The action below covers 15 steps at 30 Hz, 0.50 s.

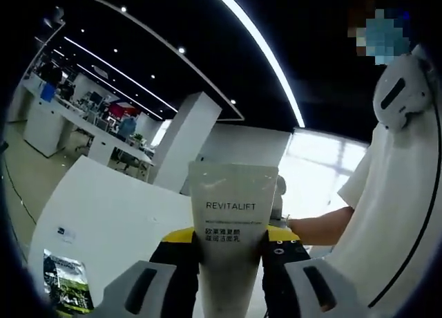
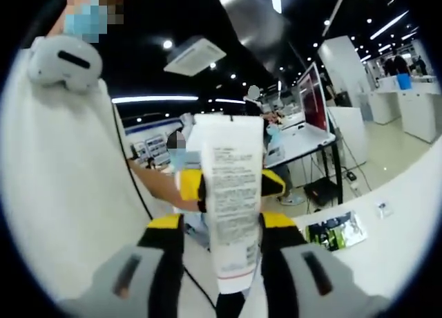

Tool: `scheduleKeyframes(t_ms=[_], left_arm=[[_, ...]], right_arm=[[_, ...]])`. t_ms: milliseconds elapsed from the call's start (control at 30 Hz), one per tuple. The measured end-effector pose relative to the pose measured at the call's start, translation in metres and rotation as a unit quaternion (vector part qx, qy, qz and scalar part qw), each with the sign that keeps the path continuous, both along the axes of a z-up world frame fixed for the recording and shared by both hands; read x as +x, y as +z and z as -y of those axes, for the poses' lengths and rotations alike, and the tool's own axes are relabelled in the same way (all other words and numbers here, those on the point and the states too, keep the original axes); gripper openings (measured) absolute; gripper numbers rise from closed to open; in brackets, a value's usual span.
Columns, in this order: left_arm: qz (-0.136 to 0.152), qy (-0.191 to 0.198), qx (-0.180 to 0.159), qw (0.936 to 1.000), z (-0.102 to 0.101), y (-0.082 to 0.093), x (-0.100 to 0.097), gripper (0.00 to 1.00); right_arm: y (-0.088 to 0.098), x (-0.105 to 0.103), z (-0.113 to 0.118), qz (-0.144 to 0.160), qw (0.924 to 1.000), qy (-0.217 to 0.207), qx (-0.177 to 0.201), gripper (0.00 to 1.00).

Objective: Arrange the skincare products in the storage area until every visible bottle or jar stands upright without overlapping.

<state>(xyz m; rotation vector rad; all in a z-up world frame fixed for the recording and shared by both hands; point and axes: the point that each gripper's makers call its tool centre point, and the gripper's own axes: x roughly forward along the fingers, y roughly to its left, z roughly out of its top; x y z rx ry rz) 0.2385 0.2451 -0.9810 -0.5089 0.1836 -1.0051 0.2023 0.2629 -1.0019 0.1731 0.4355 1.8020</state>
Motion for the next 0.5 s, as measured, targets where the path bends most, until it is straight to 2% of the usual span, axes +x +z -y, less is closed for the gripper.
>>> scheduleKeyframes(t_ms=[100,233,367,433,500], left_arm=[[-0.007,0.008,0.000,0.9999,-0.003,-0.004,0.000,0.34],[-0.013,0.021,0.001,0.9997,-0.009,-0.008,-0.002,0.34],[-0.019,0.037,-0.006,0.9991,-0.014,-0.013,-0.001,0.34],[-0.025,0.047,-0.006,0.9986,-0.016,-0.015,0.001,0.34],[-0.026,0.048,-0.007,0.9985,-0.015,-0.015,0.001,0.34]], right_arm=[[-0.003,-0.001,0.001,-0.002,1.0000,-0.004,-0.009,0.46],[-0.009,0.001,0.005,-0.001,0.9993,-0.021,-0.032,0.59],[-0.015,0.002,0.009,-0.015,0.9981,-0.034,-0.048,0.63],[-0.019,0.004,0.011,-0.013,0.9968,-0.041,-0.067,0.67],[-0.015,0.005,0.012,-0.012,0.9968,-0.049,-0.062,0.71]])
